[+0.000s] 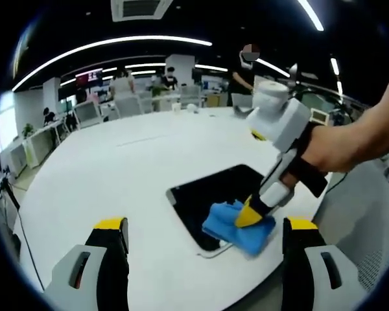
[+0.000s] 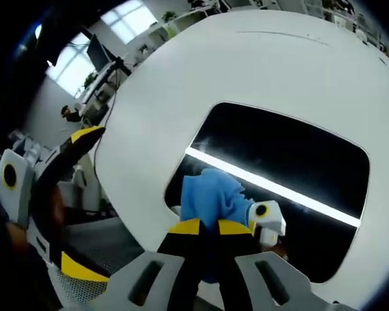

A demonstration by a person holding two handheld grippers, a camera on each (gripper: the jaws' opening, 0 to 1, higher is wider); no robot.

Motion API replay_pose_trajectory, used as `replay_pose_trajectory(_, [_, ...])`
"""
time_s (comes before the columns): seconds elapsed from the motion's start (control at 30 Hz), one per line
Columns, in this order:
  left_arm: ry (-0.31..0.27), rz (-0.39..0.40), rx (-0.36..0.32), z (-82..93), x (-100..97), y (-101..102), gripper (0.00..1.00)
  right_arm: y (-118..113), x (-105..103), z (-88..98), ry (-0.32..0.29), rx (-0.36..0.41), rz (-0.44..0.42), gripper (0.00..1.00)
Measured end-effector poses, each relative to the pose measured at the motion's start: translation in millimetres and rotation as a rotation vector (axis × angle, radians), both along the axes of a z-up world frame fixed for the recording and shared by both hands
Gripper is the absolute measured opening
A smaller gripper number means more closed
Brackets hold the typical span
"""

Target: Wipe the mirror surface with the cleaning cloth until all visible marks leave the cleaned area.

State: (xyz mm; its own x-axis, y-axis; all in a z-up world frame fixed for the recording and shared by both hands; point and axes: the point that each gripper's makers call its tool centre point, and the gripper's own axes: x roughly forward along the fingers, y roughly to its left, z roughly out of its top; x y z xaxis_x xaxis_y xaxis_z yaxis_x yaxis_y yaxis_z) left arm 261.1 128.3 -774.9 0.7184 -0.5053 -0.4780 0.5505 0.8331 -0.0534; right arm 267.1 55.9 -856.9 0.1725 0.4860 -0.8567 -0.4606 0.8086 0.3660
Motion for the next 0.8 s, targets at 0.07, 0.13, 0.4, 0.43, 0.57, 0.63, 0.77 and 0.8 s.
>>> replay_pose_trajectory(0.07, [-0.001, 0.003, -0.001, 0.1, 0.4, 0.5, 0.99, -0.7, -0.1, 0.1, 0.002, 0.0, -0.001, 0.02])
replay_pose_trajectory(0.13, [0.002, 0.005, -0.004, -0.2, 0.4, 0.7, 0.99, -1.9, -0.7, 0.7, 0.003, -0.001, -0.002, 0.02])
replay_pose_trajectory(0.4, [0.003, -0.003, 0.002, -0.7, -0.4, -0.1, 0.99, -13.1, -1.7, 1.4, 0.006, -0.008, -0.008, 0.02])
replay_pose_trajectory(0.43, [0.003, -0.003, 0.001, -0.7, -0.4, -0.1, 0.99, -14.4, -1.5, 1.4, 0.007, -0.01, -0.01, 0.02])
replay_pose_trajectory(0.57, [0.004, -0.006, 0.002, -0.9, -0.8, -0.6, 0.99, -19.9, -1.6, 1.6, 0.009, -0.012, -0.016, 0.02])
replay_pose_trajectory(0.63, [0.005, -0.009, 0.004, -1.1, -1.1, -1.0, 0.99, -22.0, -1.5, 1.6, 0.01, -0.011, -0.022, 0.02])
replay_pose_trajectory(0.77, [0.008, -0.011, 0.005, -1.6, -1.4, -1.2, 0.99, -24.8, -1.4, 1.9, 0.009, -0.014, -0.026, 0.02])
replay_pose_trajectory(0.8, [0.008, -0.012, 0.005, -1.5, -1.6, -1.4, 0.99, -25.2, -1.3, 2.0, 0.009, -0.014, -0.027, 0.02])
